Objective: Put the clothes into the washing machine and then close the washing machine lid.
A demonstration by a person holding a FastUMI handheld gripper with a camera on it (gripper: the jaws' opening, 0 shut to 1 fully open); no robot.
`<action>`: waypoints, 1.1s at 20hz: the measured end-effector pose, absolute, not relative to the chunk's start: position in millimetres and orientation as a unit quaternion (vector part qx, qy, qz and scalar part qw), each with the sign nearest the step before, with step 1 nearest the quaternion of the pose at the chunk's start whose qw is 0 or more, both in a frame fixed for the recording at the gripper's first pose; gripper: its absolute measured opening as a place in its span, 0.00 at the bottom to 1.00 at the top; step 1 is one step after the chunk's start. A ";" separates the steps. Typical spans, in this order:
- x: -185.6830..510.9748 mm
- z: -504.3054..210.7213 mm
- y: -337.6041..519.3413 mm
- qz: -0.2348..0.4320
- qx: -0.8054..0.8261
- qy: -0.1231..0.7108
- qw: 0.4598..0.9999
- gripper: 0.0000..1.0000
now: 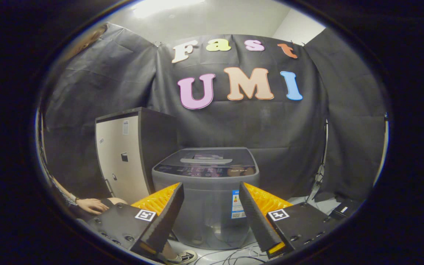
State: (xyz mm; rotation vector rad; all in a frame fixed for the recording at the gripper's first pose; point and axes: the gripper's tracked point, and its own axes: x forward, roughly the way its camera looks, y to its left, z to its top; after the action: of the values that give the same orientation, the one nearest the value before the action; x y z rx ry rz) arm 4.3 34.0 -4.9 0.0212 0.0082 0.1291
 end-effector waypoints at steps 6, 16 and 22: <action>3.9 -5.2 33.6 0.065 0.012 0.005 0.998 0.95; 4.4 -5.6 33.4 0.064 0.014 0.006 0.998 0.95; 2.3 -5.4 31.3 0.061 0.022 0.011 0.998 0.94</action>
State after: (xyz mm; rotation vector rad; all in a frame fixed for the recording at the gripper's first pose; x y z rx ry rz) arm 2.3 31.3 -5.4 0.0444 0.0215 0.1220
